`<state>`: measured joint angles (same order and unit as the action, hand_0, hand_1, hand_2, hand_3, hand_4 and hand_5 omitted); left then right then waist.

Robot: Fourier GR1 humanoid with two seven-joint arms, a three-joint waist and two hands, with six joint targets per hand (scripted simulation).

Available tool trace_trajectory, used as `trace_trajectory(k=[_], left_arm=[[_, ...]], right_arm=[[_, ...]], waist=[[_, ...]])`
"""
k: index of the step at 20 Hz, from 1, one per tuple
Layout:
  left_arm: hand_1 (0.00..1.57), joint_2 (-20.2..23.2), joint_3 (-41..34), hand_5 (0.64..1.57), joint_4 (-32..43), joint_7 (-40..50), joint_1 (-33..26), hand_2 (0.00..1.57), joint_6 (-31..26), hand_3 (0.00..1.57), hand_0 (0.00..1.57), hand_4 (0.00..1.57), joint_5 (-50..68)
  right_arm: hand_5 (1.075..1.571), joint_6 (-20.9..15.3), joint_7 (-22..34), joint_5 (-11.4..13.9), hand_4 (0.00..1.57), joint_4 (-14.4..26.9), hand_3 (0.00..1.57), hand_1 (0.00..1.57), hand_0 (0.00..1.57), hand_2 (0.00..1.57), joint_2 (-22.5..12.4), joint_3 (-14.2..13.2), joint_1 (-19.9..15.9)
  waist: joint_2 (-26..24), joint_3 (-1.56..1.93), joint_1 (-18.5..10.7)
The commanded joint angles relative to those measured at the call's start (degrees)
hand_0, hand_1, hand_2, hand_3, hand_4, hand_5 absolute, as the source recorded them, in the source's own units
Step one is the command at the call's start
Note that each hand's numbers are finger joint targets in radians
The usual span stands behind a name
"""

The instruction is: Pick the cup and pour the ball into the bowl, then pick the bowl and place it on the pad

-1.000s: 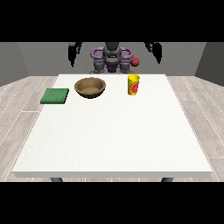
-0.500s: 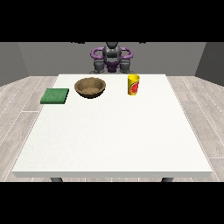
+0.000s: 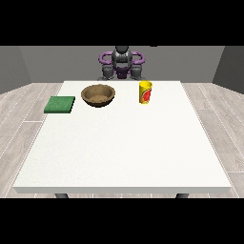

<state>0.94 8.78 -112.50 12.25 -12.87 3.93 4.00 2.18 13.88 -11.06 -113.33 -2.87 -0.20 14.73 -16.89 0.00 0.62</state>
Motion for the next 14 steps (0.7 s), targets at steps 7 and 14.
trace_trajectory(k=[7, 14], left_arm=[[0.0, -0.82, 0.56, 1.511, 13.44, -23.61, 4.96, 0.0, 1.88, 0.0, 0.0, 0.0, -3.73], [0.0, -0.94, -1.0, 1.5, 25.0, -33.85, 13.53, 0.0, 7.54, 0.0, 0.0, 0.0, -5.92]], right_arm=[[1.571, 9.31, -19.75, -4.38, 0.36, 11.39, 0.0, 0.0, 0.0, 0.0, -2.83, -8.28, -3.16], [1.571, 13.08, -25.69, -4.34, 0.3, 18.89, 0.0, 0.0, 0.0, 0.0, -4.96, -10.74, -8.06]], waist=[[15.93, 0.02, 1.78], [21.81, 0.0, 3.2]])
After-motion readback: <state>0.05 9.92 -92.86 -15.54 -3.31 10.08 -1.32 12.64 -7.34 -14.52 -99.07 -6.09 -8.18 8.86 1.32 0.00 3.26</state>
